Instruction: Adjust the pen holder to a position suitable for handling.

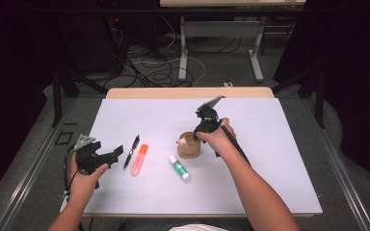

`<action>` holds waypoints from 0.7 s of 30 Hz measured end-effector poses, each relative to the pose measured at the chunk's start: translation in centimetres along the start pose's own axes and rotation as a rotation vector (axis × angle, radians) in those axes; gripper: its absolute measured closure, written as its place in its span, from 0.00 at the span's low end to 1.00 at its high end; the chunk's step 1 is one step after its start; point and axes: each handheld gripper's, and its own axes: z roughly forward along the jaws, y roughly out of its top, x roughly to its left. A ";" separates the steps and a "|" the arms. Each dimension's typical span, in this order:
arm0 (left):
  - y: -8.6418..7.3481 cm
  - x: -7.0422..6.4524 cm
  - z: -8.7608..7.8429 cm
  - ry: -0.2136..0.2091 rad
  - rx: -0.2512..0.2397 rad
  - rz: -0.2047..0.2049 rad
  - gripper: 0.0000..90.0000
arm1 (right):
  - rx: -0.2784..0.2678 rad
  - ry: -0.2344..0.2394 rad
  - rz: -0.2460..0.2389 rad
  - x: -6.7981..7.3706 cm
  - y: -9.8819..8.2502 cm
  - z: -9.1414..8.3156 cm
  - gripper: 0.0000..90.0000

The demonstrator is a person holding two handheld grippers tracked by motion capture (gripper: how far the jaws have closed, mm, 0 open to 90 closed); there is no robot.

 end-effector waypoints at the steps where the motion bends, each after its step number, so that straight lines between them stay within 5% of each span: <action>1: 0.0 0.0 0.0 0.000 0.001 0.000 0.04 | 0.000 0.000 0.000 0.0 0.0 0.0 0.78; 4: 0.0 0.0 0.0 0.000 0.004 -0.001 0.04 | -0.067 0.025 -0.046 0.0 -0.5 -0.4 0.71; 5: 0.0 0.0 0.0 -0.001 0.005 -0.001 0.04 | -0.050 0.010 -0.061 0.0 -0.7 -0.8 0.69; 6: 0.0 -0.1 0.1 0.000 0.006 0.000 0.04 | -0.126 0.039 -0.074 -0.1 -1.0 -0.8 0.66; 10: -0.1 -0.1 0.1 -0.002 0.006 0.007 0.04 | -0.268 0.076 -0.193 -0.5 -2.0 -1.7 0.60; 19: -0.1 -0.2 0.2 -0.006 0.011 0.006 0.04 | -0.423 0.110 -0.342 -1.0 -4.8 -3.6 0.48; 21: -0.1 -0.2 0.2 -0.007 0.012 0.007 0.04 | -0.420 0.107 -0.345 -0.9 -5.1 -3.7 0.46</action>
